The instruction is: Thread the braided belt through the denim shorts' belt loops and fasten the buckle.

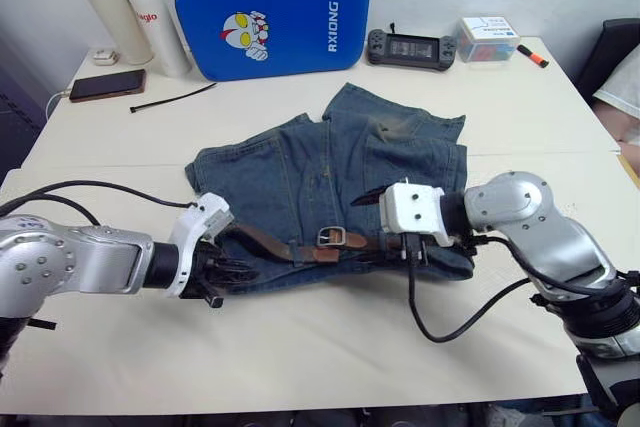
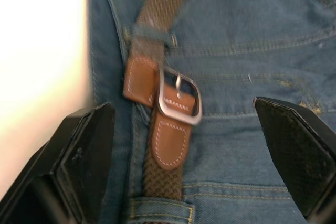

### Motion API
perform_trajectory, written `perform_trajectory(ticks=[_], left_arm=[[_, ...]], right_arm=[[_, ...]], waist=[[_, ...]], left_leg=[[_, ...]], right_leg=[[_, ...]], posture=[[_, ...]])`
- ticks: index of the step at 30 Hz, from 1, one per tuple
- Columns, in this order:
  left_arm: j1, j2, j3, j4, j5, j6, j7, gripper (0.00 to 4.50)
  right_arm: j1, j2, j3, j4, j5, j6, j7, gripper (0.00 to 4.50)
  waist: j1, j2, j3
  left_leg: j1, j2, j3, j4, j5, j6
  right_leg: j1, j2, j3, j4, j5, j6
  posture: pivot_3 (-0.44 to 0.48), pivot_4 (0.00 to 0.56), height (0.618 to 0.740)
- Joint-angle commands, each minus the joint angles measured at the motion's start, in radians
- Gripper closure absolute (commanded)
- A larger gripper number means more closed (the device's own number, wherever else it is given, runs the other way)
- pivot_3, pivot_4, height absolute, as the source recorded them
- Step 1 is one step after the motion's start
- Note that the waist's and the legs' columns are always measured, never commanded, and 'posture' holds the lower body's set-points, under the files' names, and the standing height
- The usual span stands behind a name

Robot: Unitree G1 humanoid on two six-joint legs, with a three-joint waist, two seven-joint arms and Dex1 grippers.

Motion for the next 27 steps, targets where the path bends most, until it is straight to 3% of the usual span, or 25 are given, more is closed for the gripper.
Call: perform_trajectory(ticks=[1,12,15,22,27], left_arm=[[-0.002,-0.035,-0.009,0.012,0.1,0.016,-0.05,4.48],[0.003,-0.106,0.0,0.015,0.266,0.085,-0.161,4.48],[0.006,-0.117,0.004,0.01,0.3,0.103,-0.188,4.5],[0.009,-0.143,0.021,0.006,0.361,0.135,-0.232,4.5],[0.011,-0.16,0.027,0.003,0.403,0.151,-0.259,4.5]], right_arm=[[0.03,0.019,0.05,0.025,-0.13,-0.261,-0.058,0.0],[0.07,0.083,0.078,0.155,-0.293,-0.628,-0.179,0.0],[0.075,0.093,0.073,0.172,-0.304,-0.684,-0.194,0.87],[0.085,0.114,0.082,0.168,-0.333,-0.7,-0.194,4.32],[0.079,0.124,0.072,0.154,-0.323,-0.678,-0.183,4.42]], waist=[[0.0,0.0,0.0],[0.0,0.0,0.0],[-0.001,0.0,0.0],[-0.001,0.0,0.0],[-0.001,0.0,0.0]], left_leg=[[0.0,0.0,0.0,0.0,0.0,0.0],[0.0,0.0,0.0,0.001,0.0,0.0],[0.0,0.0,0.0,0.001,0.0,0.0],[0.001,0.0,0.0,0.001,0.0,0.0],[0.001,0.0,0.0,0.002,0.0,0.0]], right_leg=[[0.0,0.0,0.0,0.0,0.0,0.0],[0.0,0.001,-0.001,0.001,0.0,0.0],[0.0,0.001,-0.001,0.002,0.0,0.0],[0.0,0.001,-0.001,0.002,0.0,0.0],[0.0,0.001,-0.001,0.003,0.0,0.0]], posture=[[0.0,0.15,0.677],[0.0,0.15,0.677],[0.0,0.15,0.677],[0.0,0.15,0.677],[0.0,0.15,0.677]])
